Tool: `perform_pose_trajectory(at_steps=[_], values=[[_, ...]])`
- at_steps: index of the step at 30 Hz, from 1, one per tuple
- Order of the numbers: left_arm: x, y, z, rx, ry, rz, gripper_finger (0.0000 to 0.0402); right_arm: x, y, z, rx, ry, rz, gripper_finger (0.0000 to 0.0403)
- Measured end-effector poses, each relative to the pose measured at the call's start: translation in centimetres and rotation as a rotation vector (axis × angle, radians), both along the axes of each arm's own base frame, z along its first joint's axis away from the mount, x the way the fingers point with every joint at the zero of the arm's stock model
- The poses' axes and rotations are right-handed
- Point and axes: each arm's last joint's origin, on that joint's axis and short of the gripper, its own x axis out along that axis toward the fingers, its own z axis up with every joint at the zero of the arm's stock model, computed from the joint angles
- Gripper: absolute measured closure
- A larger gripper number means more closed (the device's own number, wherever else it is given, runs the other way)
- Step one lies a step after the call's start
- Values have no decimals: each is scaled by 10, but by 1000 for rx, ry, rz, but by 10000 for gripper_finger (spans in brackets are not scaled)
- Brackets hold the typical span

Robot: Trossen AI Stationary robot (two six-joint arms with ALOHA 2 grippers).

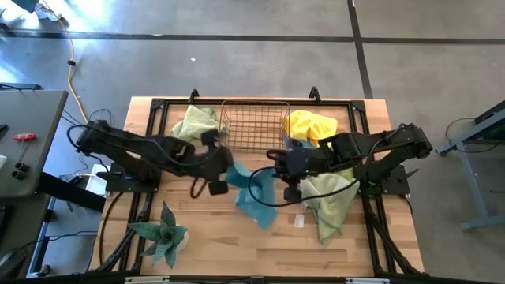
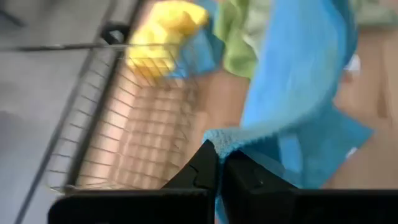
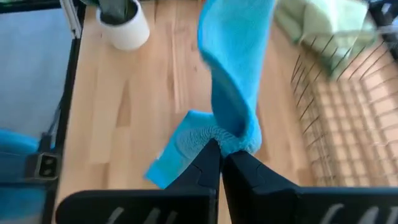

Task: Fold microfiber towels
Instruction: Fold the left blue towel

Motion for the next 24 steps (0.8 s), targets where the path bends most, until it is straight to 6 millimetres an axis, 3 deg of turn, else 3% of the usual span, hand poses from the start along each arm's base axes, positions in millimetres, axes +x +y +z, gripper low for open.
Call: perform_pose_trajectory(at_steps=[3,9,12,16,24], values=[[-12,3,16,25,-34,19,401,1,-1,5,-47,-33,21,403],[-24,5,47,46,-122,-11,401,-3,-5,34,-130,-131,5,403],[-28,5,53,39,-101,-84,401,-6,-6,46,-117,-165,-2,403],[-29,0,55,-45,-67,-225,401,-11,-5,45,-41,-109,-4,403],[-30,2,56,-12,-66,-200,402,-14,-4,42,24,-51,44,403]])
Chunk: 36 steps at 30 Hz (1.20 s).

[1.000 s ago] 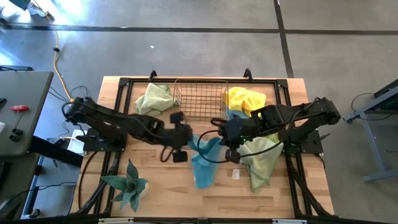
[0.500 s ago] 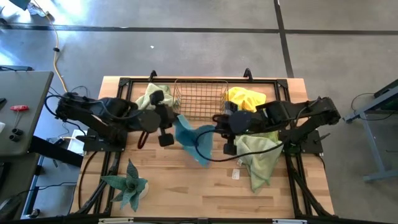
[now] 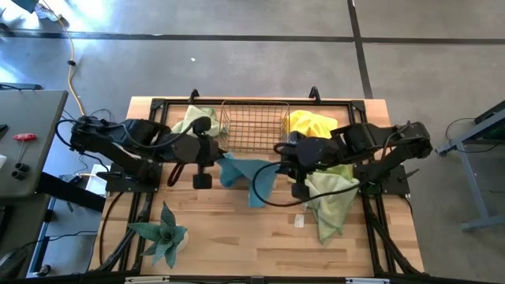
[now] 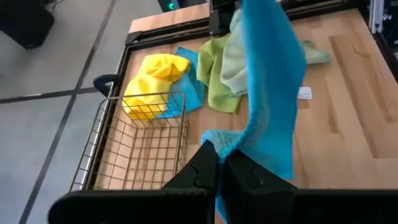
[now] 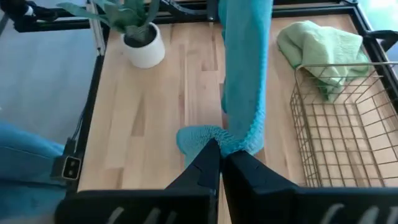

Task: Fold microfiber towels
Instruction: Fold the left blue towel

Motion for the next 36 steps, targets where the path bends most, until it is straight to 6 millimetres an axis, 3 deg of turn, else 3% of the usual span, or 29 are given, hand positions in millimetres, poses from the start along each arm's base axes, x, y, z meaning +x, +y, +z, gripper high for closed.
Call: perform_pose_trajectory(at_steps=[9,18,28,36], values=[[-1,-4,0,-91,20,-129,402,0,1,0,72,21,200,403],[-12,-4,28,-133,-45,-187,402,3,-5,7,179,-15,290,403],[-14,-6,27,-183,29,-246,401,-11,-20,35,189,-56,261,403],[-8,1,21,-1,101,-250,401,-16,-37,27,60,49,149,403]])
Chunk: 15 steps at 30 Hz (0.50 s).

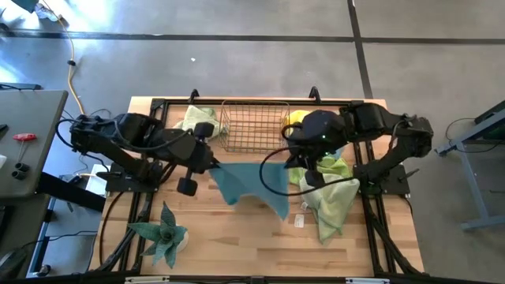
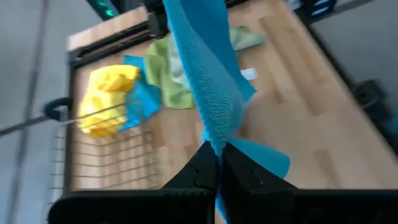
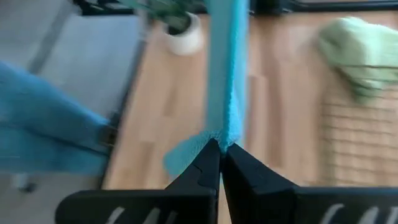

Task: Fold microfiber towels
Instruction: Fold the left blue towel

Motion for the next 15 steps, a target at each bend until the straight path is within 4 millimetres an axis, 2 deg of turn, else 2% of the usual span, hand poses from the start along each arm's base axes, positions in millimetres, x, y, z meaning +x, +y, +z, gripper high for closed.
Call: perform_pose_trajectory(at_steps=[7,15], values=[[-2,19,-1,64,20,110,401,1,-15,-1,-157,-8,-111,403],[-3,26,0,208,40,177,401,0,-16,1,-460,-21,-167,403]])
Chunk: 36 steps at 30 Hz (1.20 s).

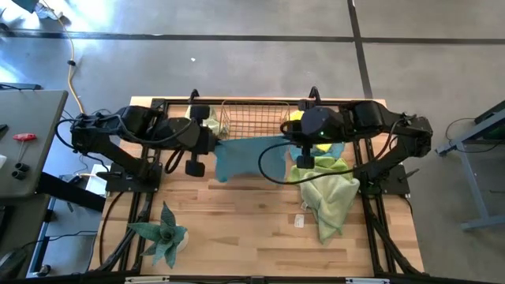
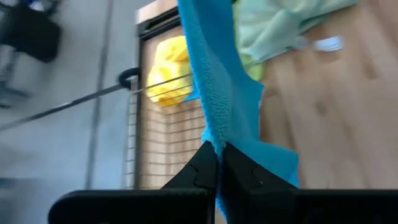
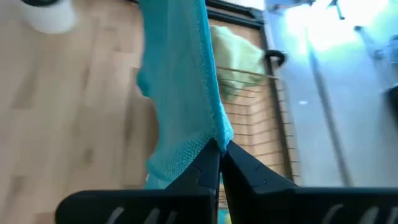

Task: Fold microfiber towels
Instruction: Fold the left blue towel

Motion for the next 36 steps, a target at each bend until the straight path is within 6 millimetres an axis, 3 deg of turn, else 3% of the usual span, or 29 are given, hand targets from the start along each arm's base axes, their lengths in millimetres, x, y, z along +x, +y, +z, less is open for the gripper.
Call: perform_pose_trajectory(at_steps=[4,8,12,17,22,31,36], values=[[0,1,0,8,-2,20,401,0,1,0,44,-4,3,403],[3,-5,-6,-207,-1,-46,401,6,7,-8,249,27,18,403],[15,-19,-27,-389,75,-98,401,20,25,-27,414,160,62,403],[31,-40,-69,-424,225,-91,401,38,51,-58,392,341,94,403],[43,-57,-100,-430,317,-93,401,51,70,-74,416,397,146,403],[50,-75,-118,-531,323,-150,401,54,84,-82,446,432,161,403],[47,-87,-118,-537,318,-172,401,55,93,-86,426,443,191,403]])
